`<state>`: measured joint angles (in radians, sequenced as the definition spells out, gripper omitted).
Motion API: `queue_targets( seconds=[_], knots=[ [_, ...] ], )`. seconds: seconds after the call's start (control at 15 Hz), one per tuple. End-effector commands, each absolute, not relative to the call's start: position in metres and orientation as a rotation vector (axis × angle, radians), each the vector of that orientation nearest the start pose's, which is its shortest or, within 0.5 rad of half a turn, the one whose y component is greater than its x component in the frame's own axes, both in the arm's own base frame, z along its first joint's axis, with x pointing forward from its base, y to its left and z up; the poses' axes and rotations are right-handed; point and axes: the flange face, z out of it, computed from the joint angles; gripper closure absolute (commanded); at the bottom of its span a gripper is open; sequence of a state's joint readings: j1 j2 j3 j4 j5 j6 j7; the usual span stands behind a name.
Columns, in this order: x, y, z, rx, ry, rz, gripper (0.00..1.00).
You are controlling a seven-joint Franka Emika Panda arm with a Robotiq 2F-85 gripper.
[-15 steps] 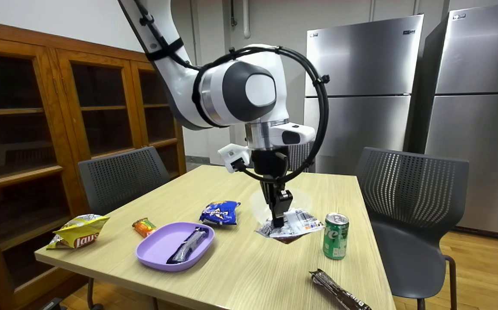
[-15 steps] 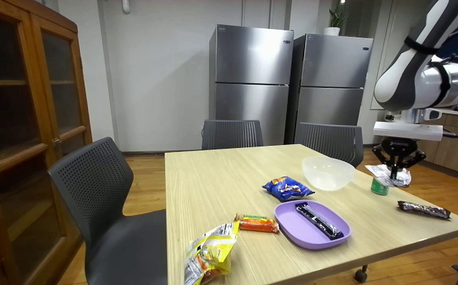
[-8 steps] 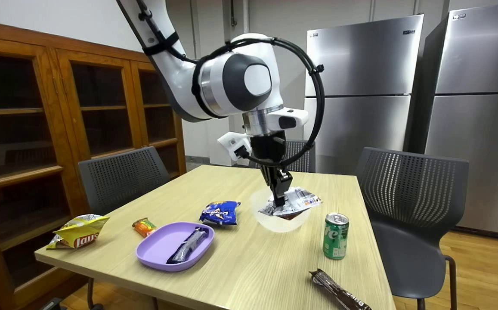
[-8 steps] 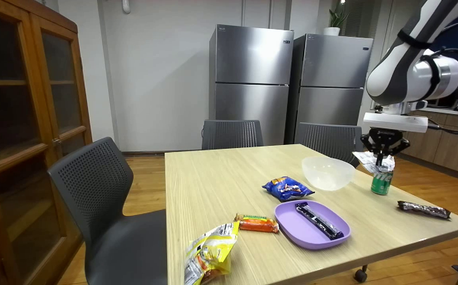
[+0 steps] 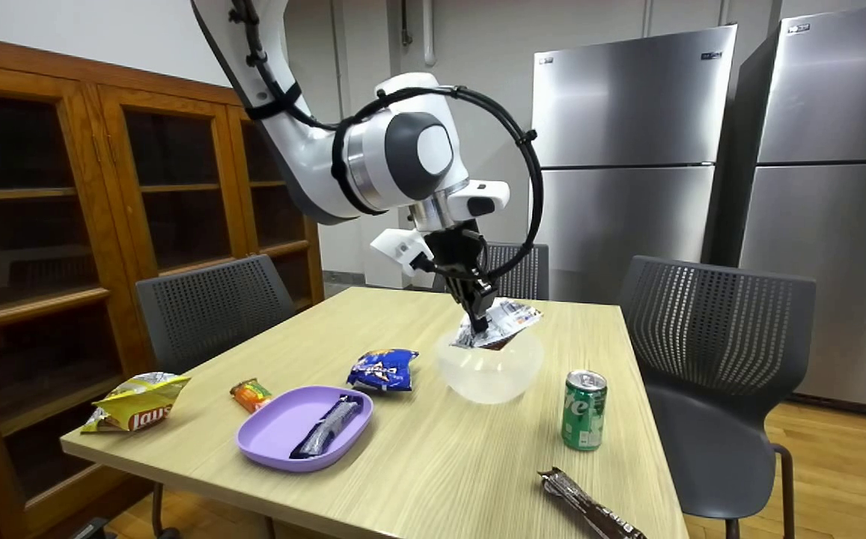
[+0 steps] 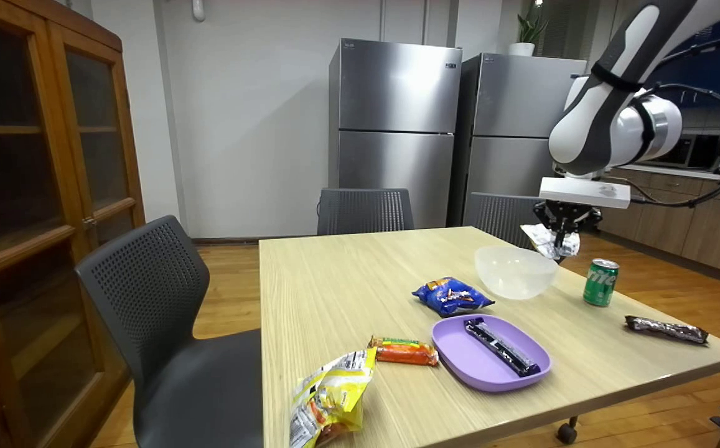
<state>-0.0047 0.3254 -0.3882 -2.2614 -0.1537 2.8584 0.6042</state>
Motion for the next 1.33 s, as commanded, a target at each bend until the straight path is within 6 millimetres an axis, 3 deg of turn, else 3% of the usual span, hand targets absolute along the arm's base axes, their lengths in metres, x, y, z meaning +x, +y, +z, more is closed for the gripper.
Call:
queue_targets(
  seconds=[0.0, 0.47, 0.93, 1.0, 1.13, 1.27],
  knots=[
    [0.557, -0.206, 0.248, -2.991, 1.303, -0.562, 1.0],
    [0.593, -0.21, 0.23, -2.996, 1.324, -0.57, 1.0],
    [0.612, -0.212, 0.211, -3.007, 1.341, -0.563, 1.0],
    [0.614, -0.213, 0.209, -3.006, 1.347, -0.559, 0.74],
    [0.616, -0.215, 0.206, -3.005, 1.356, -0.559, 0.68],
    [0.617, -0.217, 0.206, -3.0, 1.363, -0.562, 0.53]
  ],
)
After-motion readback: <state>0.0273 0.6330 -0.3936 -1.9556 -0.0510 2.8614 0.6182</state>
